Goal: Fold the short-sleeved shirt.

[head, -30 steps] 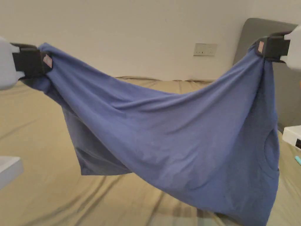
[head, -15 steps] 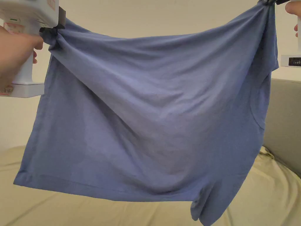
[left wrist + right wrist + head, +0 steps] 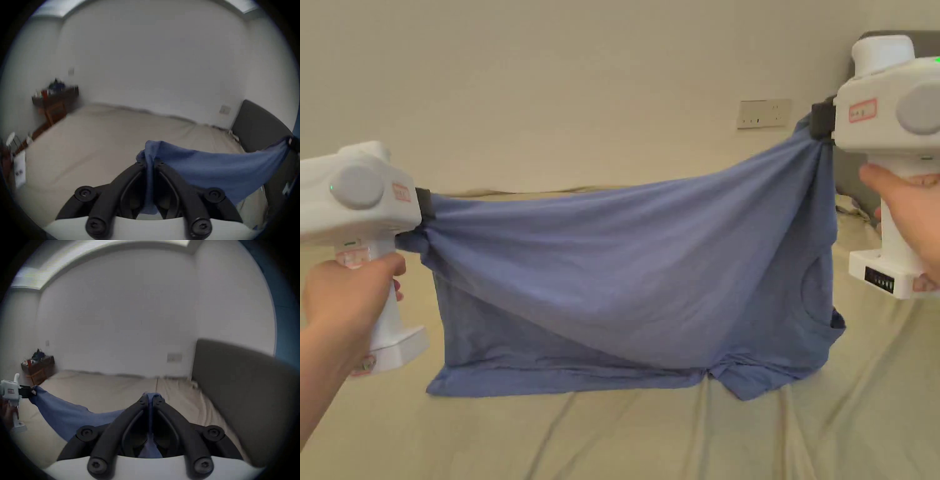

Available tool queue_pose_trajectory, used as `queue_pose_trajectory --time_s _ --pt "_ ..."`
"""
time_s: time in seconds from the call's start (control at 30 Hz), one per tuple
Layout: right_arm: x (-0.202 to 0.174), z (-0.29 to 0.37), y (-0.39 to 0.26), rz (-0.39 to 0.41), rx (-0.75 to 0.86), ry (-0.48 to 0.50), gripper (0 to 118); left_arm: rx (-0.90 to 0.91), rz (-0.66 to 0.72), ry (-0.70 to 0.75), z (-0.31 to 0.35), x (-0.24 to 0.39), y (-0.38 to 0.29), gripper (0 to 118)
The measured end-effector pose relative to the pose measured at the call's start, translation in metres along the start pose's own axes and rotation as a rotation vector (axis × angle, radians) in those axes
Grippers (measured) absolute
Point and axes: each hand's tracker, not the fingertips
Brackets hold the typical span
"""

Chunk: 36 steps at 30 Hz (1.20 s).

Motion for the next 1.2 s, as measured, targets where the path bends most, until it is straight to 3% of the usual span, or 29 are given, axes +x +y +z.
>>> queue_pose_trajectory --time_s 0.13,0.23,0.47,0.6,0.9,1.07,1.17,1.2 --pt "-0.009 -0.009 -0.071 -0.037 -0.102 0.045 6 -0.073 0.02 -0.009 -0.018 -0.011 -0.051 6" --pt "-0.016 0.014 -0.109 -0.024 -0.124 0.076 6 -0.104 -0.053 -0.038 -0.005 -0.018 -0.079 6" --pt "-0.007 0.137 -0.246 -0.088 -0.222 0.121 5 -0.154 -0.112 -0.08 0.101 -0.067 -0.191 6" --pt "0.013 0.222 -0.307 -0.169 -0.267 0.115 5 -0.174 -0.159 -0.036 0.174 -0.096 -0.251 6" --pt "0.054 0.38 -0.355 -0.178 -0.344 0.082 5 -0.269 -0.185 -0.034 0.295 -0.133 -0.33 6" --pt "0.058 0.403 -0.384 -0.176 -0.428 0.071 5 -0.372 -0.28 -0.003 0.304 -0.13 -0.37 6" --pt "0.054 0.4 -0.387 -0.158 -0.46 0.069 5 -0.369 -0.269 -0.009 0.303 -0.136 -0.369 6" --pt "0.051 0.396 -0.383 -0.132 -0.482 0.063 8 -0.365 -0.246 -0.017 0.304 -0.134 -0.366 16"
